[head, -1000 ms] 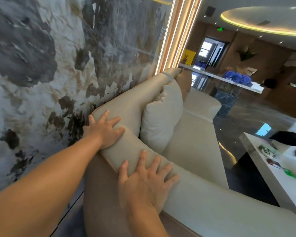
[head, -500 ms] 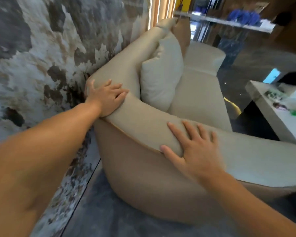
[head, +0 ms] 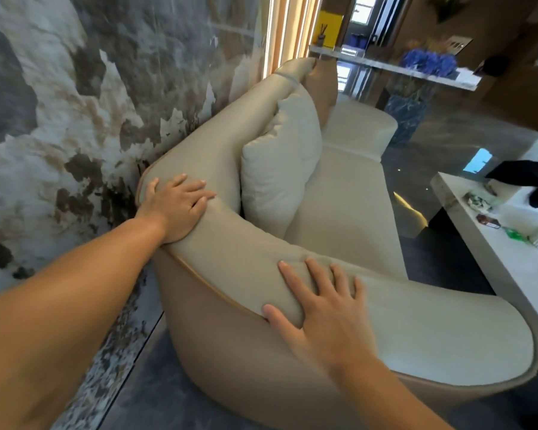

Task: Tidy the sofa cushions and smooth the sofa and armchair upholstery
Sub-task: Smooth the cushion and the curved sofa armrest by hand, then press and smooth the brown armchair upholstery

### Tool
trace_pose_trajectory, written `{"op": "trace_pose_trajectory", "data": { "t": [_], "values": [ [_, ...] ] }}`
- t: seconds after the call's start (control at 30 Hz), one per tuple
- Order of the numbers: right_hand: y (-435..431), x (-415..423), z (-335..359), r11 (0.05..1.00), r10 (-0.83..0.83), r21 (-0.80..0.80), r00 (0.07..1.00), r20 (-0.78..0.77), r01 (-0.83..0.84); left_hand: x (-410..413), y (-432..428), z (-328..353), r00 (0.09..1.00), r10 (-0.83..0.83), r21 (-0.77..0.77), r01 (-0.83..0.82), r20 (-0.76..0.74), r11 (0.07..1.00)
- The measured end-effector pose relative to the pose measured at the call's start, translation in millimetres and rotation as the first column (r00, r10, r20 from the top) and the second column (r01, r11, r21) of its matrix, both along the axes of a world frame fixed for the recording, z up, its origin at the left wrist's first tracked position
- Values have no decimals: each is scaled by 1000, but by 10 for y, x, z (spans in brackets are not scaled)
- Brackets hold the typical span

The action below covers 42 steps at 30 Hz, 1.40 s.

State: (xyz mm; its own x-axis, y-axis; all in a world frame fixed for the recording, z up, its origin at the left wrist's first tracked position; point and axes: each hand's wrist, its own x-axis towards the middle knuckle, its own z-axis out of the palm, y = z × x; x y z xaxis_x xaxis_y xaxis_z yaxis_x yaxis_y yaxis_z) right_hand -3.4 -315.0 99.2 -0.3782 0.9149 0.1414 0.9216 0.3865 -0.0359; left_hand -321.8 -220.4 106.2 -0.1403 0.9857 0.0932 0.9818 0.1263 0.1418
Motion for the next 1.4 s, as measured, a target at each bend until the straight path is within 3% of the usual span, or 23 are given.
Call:
{"op": "trace_pose_trajectory", "data": {
  "t": [0.1,0.2,0.27,0.37,0.43,0.53,0.77,0.97,1.23,1.4],
  "values": [
    [53,8,39,983,-7,-182,1000,-1,7,244,10,219,992,53,-240,-80,-115,967],
    [206,31,430,838,47,-545,996,76,2,716,-74,833,990,46,-555,-112,-131,825],
    [404,51,976,687,28,-723,992,121,69,1062,-271,1370,999,16,-751,-39,-37,659],
    [401,68,1787,644,-79,-749,988,134,153,1450,-645,2017,985,87,-845,81,148,528],
    [138,97,2253,614,-107,-771,986,131,169,1626,-970,2412,987,29,-821,113,156,560],
    [-341,196,2891,570,-152,-792,975,161,220,1776,-1506,2993,986,-160,-684,151,50,714],
    [-1839,394,4531,602,-270,-728,942,200,327,1881,-2943,4402,896,-414,-646,223,-159,730],
    [-3046,574,5135,570,-369,-754,922,119,326,2173,-3816,4953,820,-538,-590,340,-194,732],
    [-4977,1698,5007,531,-530,-728,840,113,433,3537,-5234,4828,612,-764,-594,542,-205,594],
    [-6498,2772,4742,389,-646,-763,743,173,516,4807,-6428,4611,401,-909,-646,665,-116,375]
  ]
}}
